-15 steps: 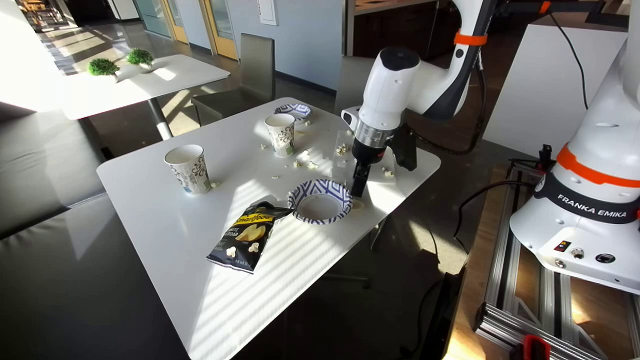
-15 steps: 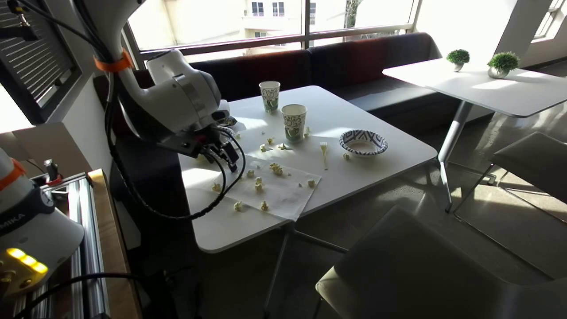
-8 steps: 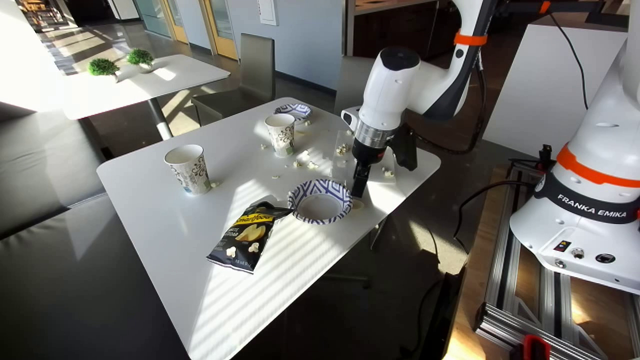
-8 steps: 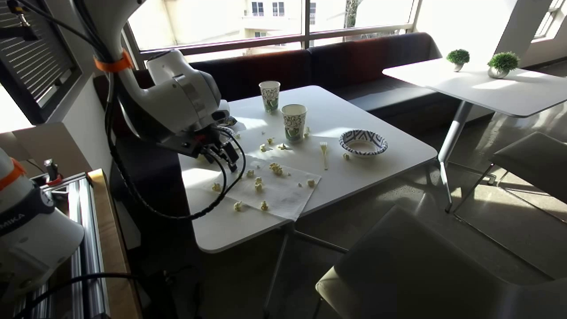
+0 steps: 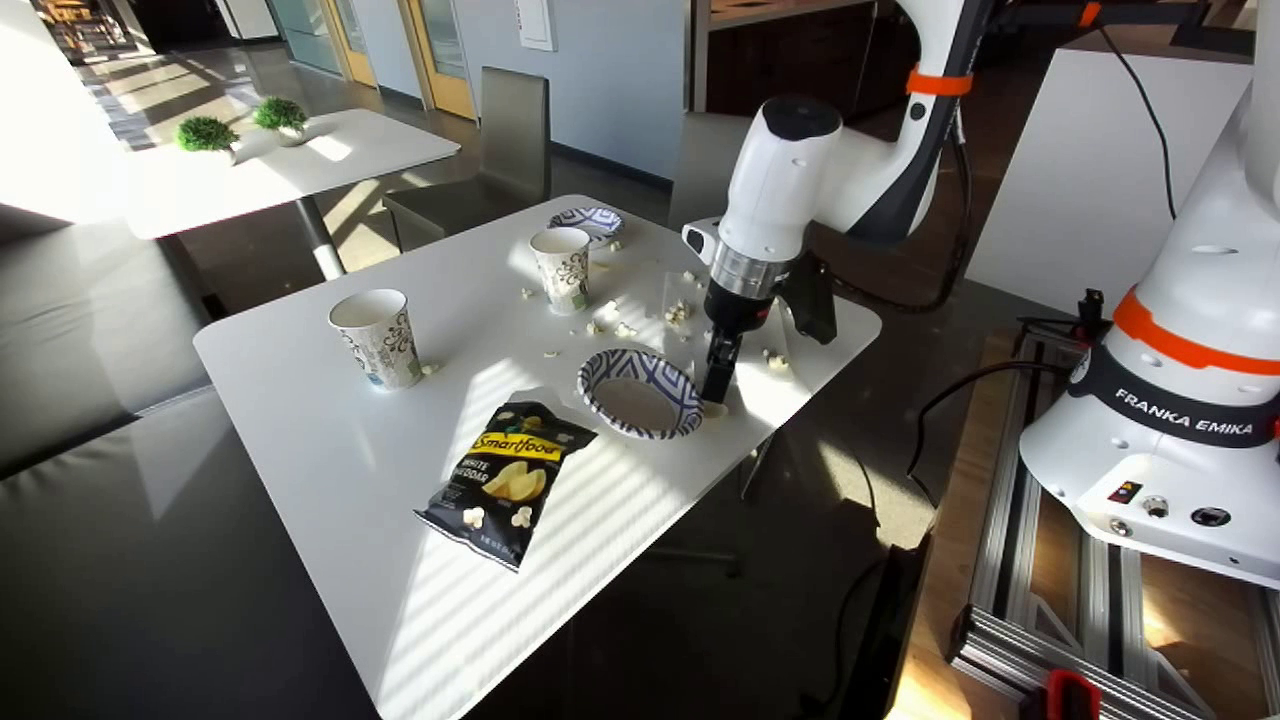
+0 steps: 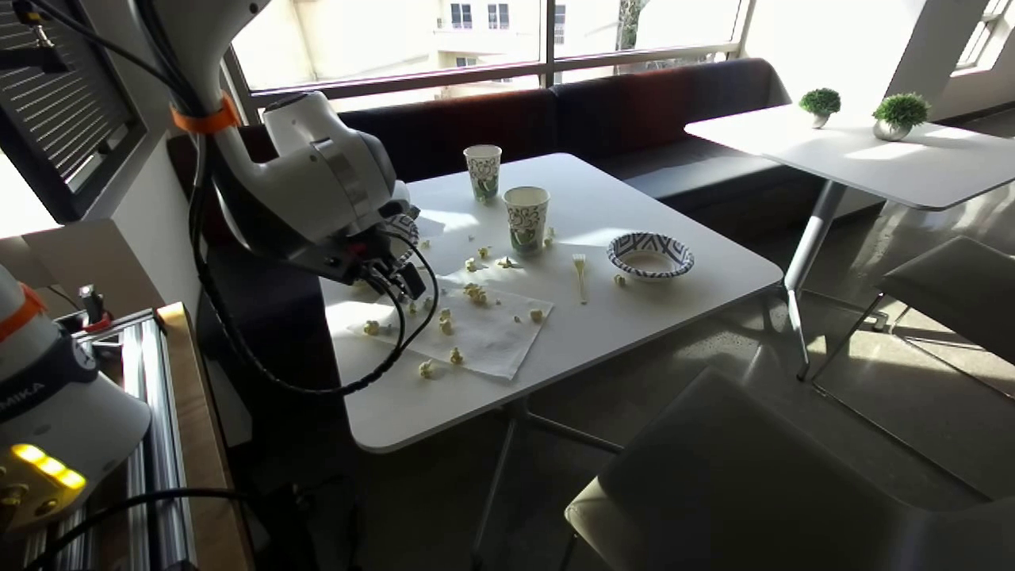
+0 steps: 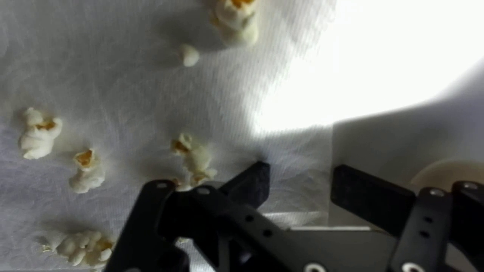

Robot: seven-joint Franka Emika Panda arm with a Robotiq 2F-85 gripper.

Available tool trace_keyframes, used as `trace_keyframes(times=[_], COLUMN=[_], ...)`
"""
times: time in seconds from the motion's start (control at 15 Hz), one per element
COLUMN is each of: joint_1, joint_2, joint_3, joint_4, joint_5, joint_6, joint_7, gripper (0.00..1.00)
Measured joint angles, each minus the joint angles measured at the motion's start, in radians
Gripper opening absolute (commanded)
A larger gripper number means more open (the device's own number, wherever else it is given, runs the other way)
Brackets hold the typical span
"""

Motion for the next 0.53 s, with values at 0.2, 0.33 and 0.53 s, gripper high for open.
trace_keyframes(times=[0.2,0.33,0.53], joint_1=[-0.001,-0.002,-0.002], joint_2=[0.007,0.009,0.01], joint_3=[-0.001,-0.002,-0.002], joint_4=[0.003,0.004,0.004], joint_5=[0.0,0.0,0.0], joint_6=[0.005,0.007,0.01], joint_7=[-0.003,-0.004,-0.007], gripper=[0.55,0.5,0.47])
